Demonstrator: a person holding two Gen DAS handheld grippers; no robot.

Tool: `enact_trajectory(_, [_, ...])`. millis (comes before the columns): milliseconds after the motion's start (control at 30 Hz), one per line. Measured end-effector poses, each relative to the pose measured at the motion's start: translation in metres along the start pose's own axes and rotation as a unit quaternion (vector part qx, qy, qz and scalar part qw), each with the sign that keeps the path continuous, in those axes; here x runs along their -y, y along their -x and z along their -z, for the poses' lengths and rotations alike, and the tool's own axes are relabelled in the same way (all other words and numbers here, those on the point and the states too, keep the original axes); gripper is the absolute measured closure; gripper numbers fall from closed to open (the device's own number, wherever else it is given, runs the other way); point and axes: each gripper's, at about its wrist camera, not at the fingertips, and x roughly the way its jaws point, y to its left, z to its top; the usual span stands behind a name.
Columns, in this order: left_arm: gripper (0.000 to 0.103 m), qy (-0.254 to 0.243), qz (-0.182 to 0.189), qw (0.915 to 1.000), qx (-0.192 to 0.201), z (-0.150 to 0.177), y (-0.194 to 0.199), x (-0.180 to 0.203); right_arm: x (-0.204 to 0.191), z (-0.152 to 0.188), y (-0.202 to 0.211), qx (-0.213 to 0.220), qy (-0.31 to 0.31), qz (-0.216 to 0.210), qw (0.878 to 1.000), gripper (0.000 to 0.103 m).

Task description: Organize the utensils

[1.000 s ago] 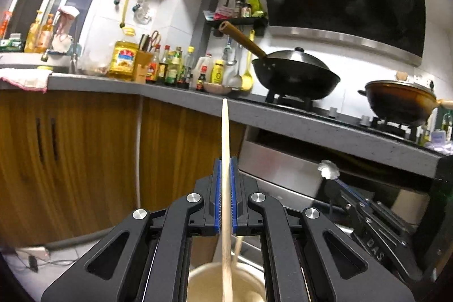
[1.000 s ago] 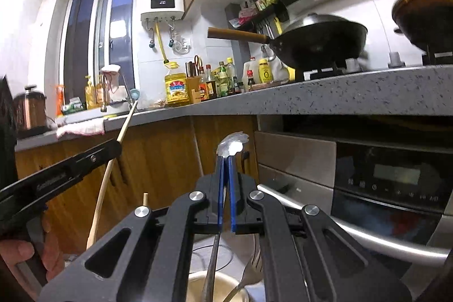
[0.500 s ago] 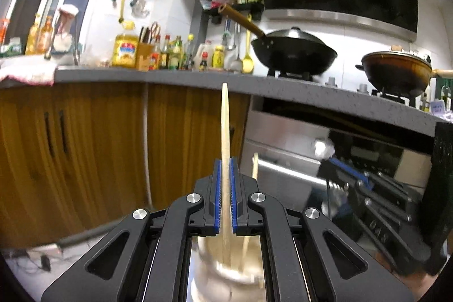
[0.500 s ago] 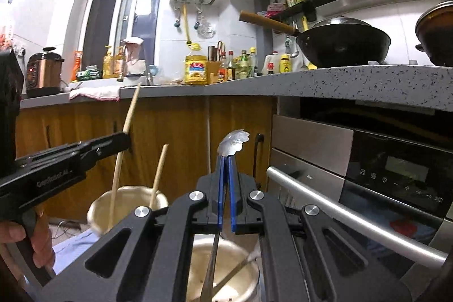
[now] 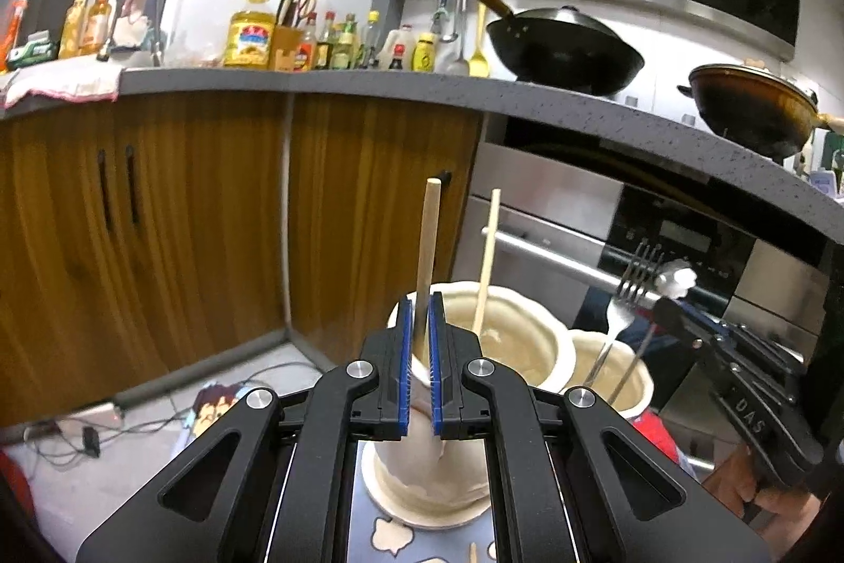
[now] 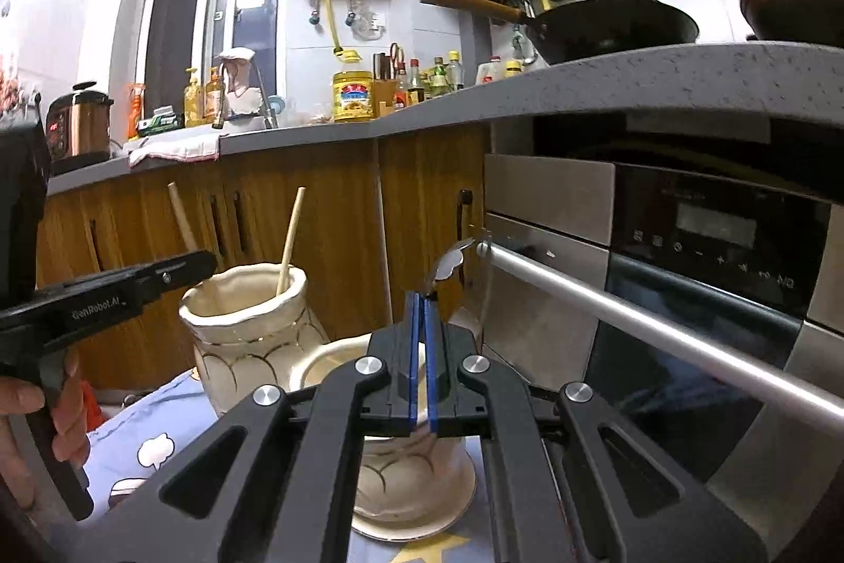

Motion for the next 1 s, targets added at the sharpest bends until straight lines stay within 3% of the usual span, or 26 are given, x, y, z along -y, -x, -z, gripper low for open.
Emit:
enact_trajectory(233, [0.091, -0.003, -0.012, 0.9999, -0.008, -0.002, 0.003, 0.003, 0.011, -0.002, 0.004, -0.003, -0.029, -0.001, 1.0, 0.099])
enact_trajectory(400, [0.08, 0.003, -0.019, 0.9998, -0.009, -0.004, 0.008, 0.001, 0.021, 0.0, 0.008, -0.006, -0.053, 0.006, 0.999, 0.075])
enact_trajectory(467, [0.069, 0.006, -0.019, 0.9997, -0.011, -0.003, 0.011, 0.0, 0.024, 0.001, 0.012, -0.003, -0.062, 0.01, 0.998, 0.059])
enact_trajectory(600, [0.052, 0.014, -0.023, 0.9996, -0.011, -0.003, 0.02, -0.003, 0.03, 0.005, 0.019, -0.001, -0.081, 0.009, 0.997, 0.041])
enact_trajectory(767, [0.021, 0.017, -0.034, 0.9992, -0.01, 0.0, 0.034, -0.004, 0.029, 0.009, 0.028, -0.011, -0.088, -0.006, 0.996, 0.016])
enact_trajectory(867, [0.009, 0.023, -0.036, 0.999, -0.012, 0.001, 0.043, -0.005, 0.03, 0.014, 0.034, -0.024, -0.097, -0.012, 0.995, 0.005])
enact_trajectory(1000, [0.006, 0.019, -0.053, 0.9983, -0.016, 0.005, 0.055, -0.006, 0.034, 0.022, 0.042, -0.035, -0.114, -0.009, 0.993, 0.005])
